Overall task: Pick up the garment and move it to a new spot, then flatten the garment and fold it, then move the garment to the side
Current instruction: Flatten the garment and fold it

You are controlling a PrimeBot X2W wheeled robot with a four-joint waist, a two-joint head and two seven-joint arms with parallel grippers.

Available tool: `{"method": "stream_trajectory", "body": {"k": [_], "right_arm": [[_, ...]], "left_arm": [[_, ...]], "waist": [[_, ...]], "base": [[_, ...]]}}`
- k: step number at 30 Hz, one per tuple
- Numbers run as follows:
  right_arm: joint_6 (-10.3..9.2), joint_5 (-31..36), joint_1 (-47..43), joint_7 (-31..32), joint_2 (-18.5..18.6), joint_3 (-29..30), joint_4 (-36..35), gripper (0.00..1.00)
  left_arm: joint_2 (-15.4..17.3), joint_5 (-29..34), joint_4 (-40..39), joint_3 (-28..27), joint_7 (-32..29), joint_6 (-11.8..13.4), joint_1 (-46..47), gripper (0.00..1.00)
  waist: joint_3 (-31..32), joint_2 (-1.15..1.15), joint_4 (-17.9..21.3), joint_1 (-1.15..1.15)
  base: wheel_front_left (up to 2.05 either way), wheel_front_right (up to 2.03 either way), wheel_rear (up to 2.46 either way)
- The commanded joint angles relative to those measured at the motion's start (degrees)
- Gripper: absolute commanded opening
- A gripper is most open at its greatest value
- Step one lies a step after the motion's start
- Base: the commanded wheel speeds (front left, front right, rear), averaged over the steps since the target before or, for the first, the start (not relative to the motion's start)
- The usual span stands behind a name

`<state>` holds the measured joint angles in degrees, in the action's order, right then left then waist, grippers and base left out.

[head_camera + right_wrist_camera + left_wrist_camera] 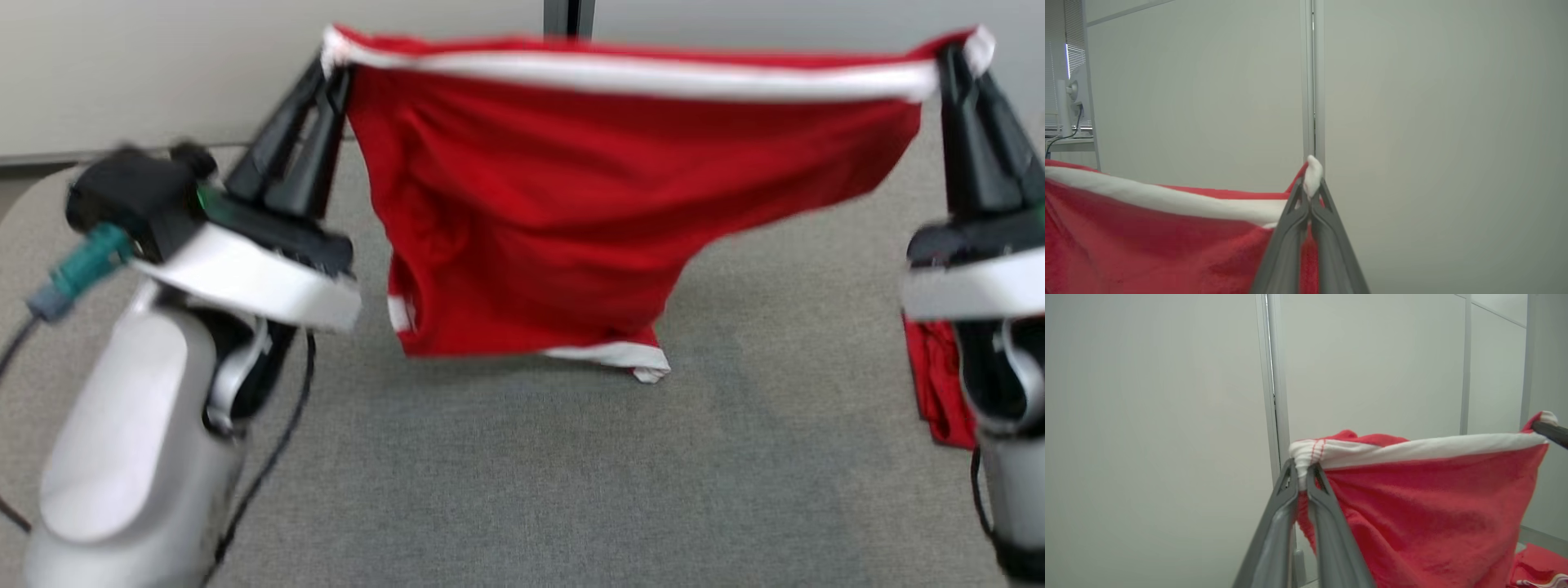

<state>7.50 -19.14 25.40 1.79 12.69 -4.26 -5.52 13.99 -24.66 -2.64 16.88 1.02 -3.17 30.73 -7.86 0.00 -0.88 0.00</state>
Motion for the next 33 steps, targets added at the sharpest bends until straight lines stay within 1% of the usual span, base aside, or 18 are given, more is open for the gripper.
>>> {"method": "stream_trajectory", "body": {"k": [1, 6, 7, 8, 12, 17, 18, 20, 21, 25, 29, 33], "right_arm": [[-0.02, -0.57, 3.54, -0.46, 0.75, -0.44, 1.43, 0.00], [-0.02, -1.56, 18.28, -1.95, 1.57, -3.55, 9.80, 0.00], [-0.02, -1.86, 21.60, -2.54, 1.28, -4.64, 11.75, 0.00], [-0.01, -2.15, 24.57, -3.22, 1.04, -5.81, 13.72, 0.00], [-0.02, -3.20, 35.37, -7.13, -0.37, -9.77, 22.90, 0.00], [-0.02, -4.71, 43.55, -11.90, -3.11, -13.71, 35.83, 0.00], [-0.02, -4.71, 43.55, -11.90, -3.11, -13.71, 35.83, 0.00], [-0.01, -5.66, 44.98, -12.75, -4.56, -15.13, 41.67, 0.00], [-0.01, -7.05, 45.36, -13.58, -5.92, -16.87, 46.95, 0.00], [-0.02, -10.19, 41.64, -14.77, -7.91, -21.47, 55.46, 0.00], [-0.02, -13.91, 36.61, -15.75, -8.98, -25.72, 60.45, 0.00], [-0.02, -17.54, 31.93, -16.71, -9.23, -28.07, 62.37, 0.00]], "left_arm": [[0.12, -0.18, 2.00, -0.94, 0.99, -0.41, 3.75, 0.00], [-2.05, -0.88, 13.13, -2.43, 5.70, -1.56, 16.71, 0.00], [-2.79, -1.48, 15.87, -3.01, 6.62, -1.70, 19.29, 0.00], [-2.62, -0.75, 18.34, -3.27, 7.83, -1.62, 22.03, 0.00], [-4.18, -0.13, 29.23, -3.54, 11.59, -2.23, 30.95, 0.00], [-5.72, 0.65, 43.09, -3.11, 13.57, -2.91, 36.83, 0.00], [-5.72, 0.65, 43.09, -3.11, 13.57, -2.91, 36.83, 0.00], [-6.56, 0.48, 48.83, -2.53, 13.74, -3.14, 37.54, 0.00], [-7.40, -0.14, 53.82, -2.40, 13.99, -3.41, 37.22, 0.00], [-8.73, -1.07, 62.41, -1.64, 14.14, -3.88, 33.92, 0.00], [-9.64, -1.85, 65.89, -1.93, 14.18, -4.15, 29.54, 0.00], [-10.19, -2.69, 65.66, -2.57, 14.20, -4.28, 25.21, 0.00]], "waist": [[-2.85, 0.00, -0.14, 0.00], [-7.94, 0.00, -0.28, 0.00], [-8.72, 0.00, -0.14, 0.00], [-9.48, 0.00, 0.04, 0.00], [-11.33, 0.00, 0.81, 0.00], [-12.53, 0.00, 1.71, 0.00], [-12.53, 0.00, 1.71, 0.00], [-12.90, 0.00, 2.16, 0.00], [-13.42, 0.00, 2.42, 0.00], [-14.30, 0.00, 2.82, 0.00], [-15.09, 0.00, 2.80, 0.00], [-15.66, 0.00, 2.47, 0.00]], "base": [[0.00, 0.00, 0.00], [0.00, 0.00, 0.00], [0.00, 0.00, 0.00], [0.00, 0.00, 0.00], [0.00, 0.00, 0.00], [0.00, 0.00, 0.00], [0.00, 0.00, 0.00], [0.00, 0.00, 0.00], [0.00, 0.00, 0.00], [0.00, 0.00, 0.00], [0.00, 0.00, 0.00], [0.00, 0.00, 0.00]]}}
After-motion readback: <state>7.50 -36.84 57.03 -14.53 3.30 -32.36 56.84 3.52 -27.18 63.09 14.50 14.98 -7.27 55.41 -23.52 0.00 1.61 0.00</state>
